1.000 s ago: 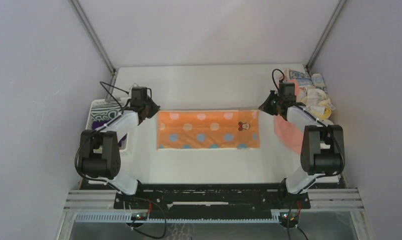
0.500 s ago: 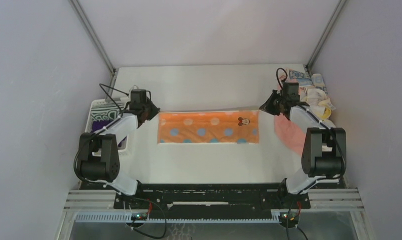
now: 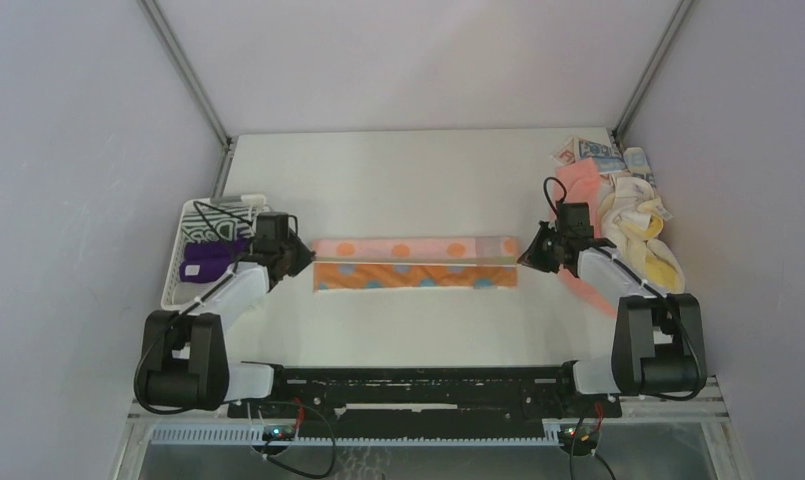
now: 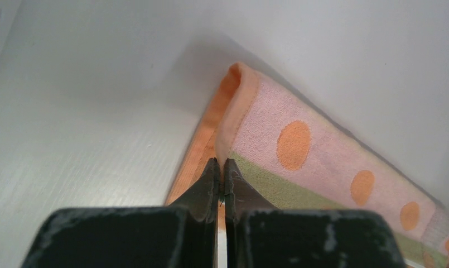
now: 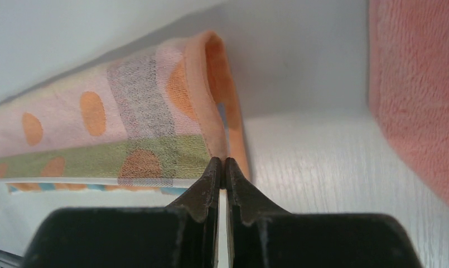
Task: Roll the towels
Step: Fold the towel at the center of the board.
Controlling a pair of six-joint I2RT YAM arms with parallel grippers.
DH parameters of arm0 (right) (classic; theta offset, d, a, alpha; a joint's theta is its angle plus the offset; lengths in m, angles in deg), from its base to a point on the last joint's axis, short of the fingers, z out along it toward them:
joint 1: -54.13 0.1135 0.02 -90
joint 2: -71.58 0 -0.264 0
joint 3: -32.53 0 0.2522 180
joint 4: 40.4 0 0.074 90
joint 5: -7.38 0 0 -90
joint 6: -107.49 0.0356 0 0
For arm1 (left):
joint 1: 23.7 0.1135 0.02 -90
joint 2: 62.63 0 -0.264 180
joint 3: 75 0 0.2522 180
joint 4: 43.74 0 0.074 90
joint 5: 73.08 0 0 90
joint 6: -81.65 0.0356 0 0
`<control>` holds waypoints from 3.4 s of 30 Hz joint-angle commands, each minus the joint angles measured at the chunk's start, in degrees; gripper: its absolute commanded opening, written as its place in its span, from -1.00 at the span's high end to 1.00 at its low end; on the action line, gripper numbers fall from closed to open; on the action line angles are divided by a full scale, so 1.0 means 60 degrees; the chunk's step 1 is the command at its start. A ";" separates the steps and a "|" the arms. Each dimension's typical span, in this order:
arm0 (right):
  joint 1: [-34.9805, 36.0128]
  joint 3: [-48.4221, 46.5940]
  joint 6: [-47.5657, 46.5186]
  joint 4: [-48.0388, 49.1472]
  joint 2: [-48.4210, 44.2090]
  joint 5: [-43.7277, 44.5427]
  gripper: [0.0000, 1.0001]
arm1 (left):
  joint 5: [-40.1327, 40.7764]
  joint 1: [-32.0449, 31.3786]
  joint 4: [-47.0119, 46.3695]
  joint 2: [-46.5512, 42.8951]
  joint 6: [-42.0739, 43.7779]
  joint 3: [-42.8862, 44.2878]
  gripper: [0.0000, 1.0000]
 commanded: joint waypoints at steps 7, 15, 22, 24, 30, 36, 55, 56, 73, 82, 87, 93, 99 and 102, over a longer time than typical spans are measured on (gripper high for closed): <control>0.0279 0.0868 -0.0206 -0.0062 -0.0682 0.1211 1.00 | 0.0391 0.0139 -0.0098 -0.0447 0.0254 -0.0910 1.00; 0.0339 0.0805 -0.0088 -0.0156 -0.0929 0.1139 1.00 | 0.0600 0.0111 0.0382 -0.1218 0.0354 -0.0952 1.00; 0.0550 0.0826 -0.0056 -0.0892 -0.1480 0.1260 1.00 | 0.0732 0.0087 0.0881 -0.2012 0.0287 -0.1265 1.00; 0.0586 0.0897 0.0017 -0.1003 -0.1568 0.1301 1.00 | 0.0835 0.0081 0.0925 -0.2243 0.0251 -0.1473 1.00; 0.0796 0.1147 0.0462 -0.1075 -0.1231 0.1264 1.00 | 0.0890 0.0076 0.0780 -0.1704 0.0157 -0.1809 1.00; 0.0931 0.1238 0.0754 -0.1218 -0.0400 0.1463 1.00 | 0.0972 0.0060 0.0683 -0.1216 0.0221 -0.1850 1.00; 0.0037 -0.0950 0.0610 -0.0618 0.1770 0.1925 1.00 | 0.0502 -0.0220 0.0242 0.1216 -0.0140 0.0393 1.00; 0.0022 -0.1163 0.0594 -0.0650 0.1835 0.1895 1.00 | 0.0512 -0.0220 0.0282 0.1257 -0.0140 0.0556 1.00; 0.0046 -0.0265 0.0442 -0.1448 -0.0208 0.1716 1.00 | 0.0856 -0.0240 0.0995 -0.0642 -0.0145 0.0018 1.00; 0.0328 0.0263 0.0588 -0.1182 0.0497 0.1676 1.00 | 0.0833 -0.0243 0.0663 0.0238 -0.0198 -0.0588 1.00; 0.0483 0.0290 0.0635 -0.1209 0.0433 0.1858 1.00 | 0.0901 -0.0245 0.0670 0.0261 -0.0135 -0.0526 1.00; 0.0541 0.0351 0.0568 -0.1312 0.0333 0.1922 0.93 | 0.1030 -0.0243 0.0707 0.0365 -0.0094 -0.0477 1.00; 0.0713 0.0353 0.0422 -0.1636 -0.0151 0.1971 0.49 | 0.1198 -0.0243 0.1060 -0.0186 -0.0006 -0.0301 0.59; 0.0832 0.0277 0.0309 -0.1945 -0.0853 0.2166 0.31 | 0.1473 -0.0291 0.1618 -0.0806 0.0174 -0.0123 0.25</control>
